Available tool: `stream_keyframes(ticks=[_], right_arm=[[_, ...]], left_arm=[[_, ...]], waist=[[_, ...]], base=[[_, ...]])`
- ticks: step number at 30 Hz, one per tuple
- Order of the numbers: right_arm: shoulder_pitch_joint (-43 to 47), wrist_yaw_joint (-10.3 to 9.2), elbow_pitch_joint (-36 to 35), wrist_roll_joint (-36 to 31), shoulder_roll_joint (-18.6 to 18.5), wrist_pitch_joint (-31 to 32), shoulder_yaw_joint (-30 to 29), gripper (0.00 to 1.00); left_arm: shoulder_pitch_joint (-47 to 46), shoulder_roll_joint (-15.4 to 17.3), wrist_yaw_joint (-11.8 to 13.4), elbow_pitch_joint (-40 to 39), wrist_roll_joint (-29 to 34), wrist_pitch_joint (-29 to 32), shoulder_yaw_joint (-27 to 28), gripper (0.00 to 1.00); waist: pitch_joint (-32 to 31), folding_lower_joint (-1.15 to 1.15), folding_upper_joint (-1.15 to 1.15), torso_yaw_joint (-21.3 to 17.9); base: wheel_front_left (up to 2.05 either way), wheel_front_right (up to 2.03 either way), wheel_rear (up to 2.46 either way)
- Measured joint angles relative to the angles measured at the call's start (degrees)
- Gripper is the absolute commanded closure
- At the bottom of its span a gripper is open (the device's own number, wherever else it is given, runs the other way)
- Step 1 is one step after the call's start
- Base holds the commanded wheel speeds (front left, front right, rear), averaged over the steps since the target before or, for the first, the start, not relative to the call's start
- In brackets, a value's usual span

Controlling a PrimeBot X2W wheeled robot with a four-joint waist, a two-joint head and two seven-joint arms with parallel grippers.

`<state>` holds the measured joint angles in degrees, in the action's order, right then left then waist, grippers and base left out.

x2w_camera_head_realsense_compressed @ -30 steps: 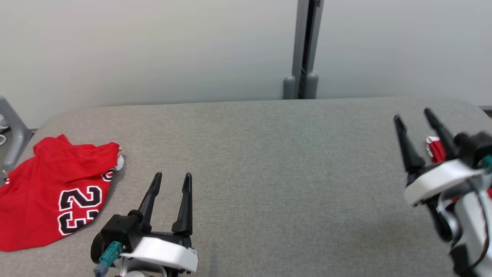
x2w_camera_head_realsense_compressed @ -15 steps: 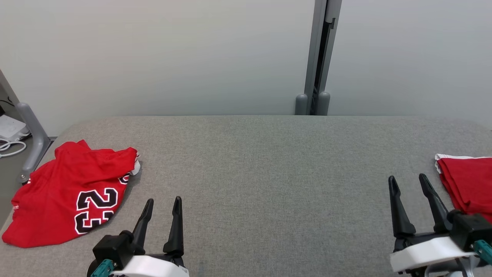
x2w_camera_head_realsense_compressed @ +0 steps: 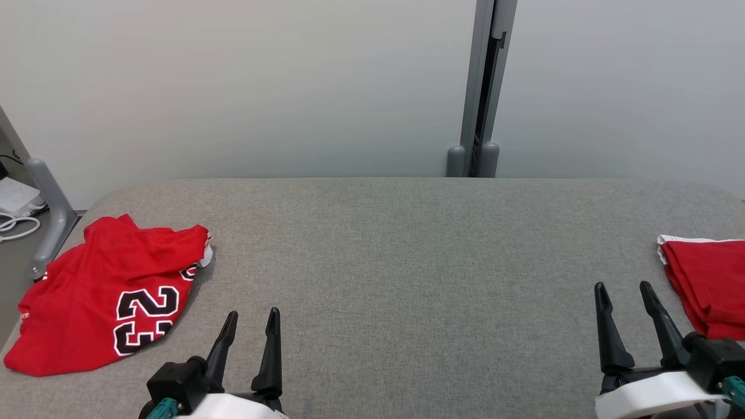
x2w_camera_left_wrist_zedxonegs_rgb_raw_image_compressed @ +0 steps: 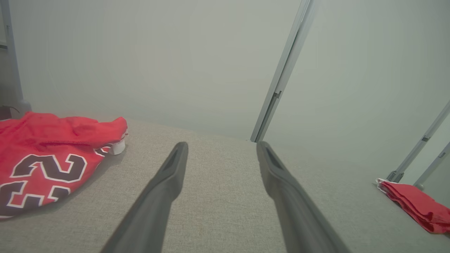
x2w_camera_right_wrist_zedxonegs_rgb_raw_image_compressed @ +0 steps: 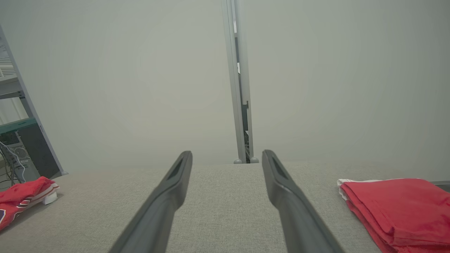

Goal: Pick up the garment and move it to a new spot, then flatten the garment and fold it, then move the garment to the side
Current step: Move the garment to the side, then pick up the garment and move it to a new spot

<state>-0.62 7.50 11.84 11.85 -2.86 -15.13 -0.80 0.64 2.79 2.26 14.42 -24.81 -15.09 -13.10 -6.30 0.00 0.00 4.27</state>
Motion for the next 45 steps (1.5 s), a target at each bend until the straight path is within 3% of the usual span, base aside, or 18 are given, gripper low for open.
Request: stream_keyframes(ticks=[24,33,45], right_arm=[[0.00,0.00,1.21,0.25,0.02,0.00,0.63,0.00],[0.02,-0.01,1.36,1.90,0.04,0.00,3.20,0.00],[-0.31,-0.01,1.56,4.14,0.04,0.00,6.59,0.00]], left_arm=[[-0.07,-0.01,-0.21,0.23,-0.41,0.00,-1.51,0.00],[-0.87,-0.02,-0.71,1.36,0.89,0.00,-2.80,0.00],[-1.41,0.00,-1.75,1.67,3.59,0.00,1.91,0.00]], waist=[[0.52,0.00,0.00,1.10],[1.88,0.00,0.00,7.18],[2.25,0.00,0.00,19.63]], base=[[0.00,0.00,0.00],[0.00,0.00,0.00],[0.00,0.00,0.00]])
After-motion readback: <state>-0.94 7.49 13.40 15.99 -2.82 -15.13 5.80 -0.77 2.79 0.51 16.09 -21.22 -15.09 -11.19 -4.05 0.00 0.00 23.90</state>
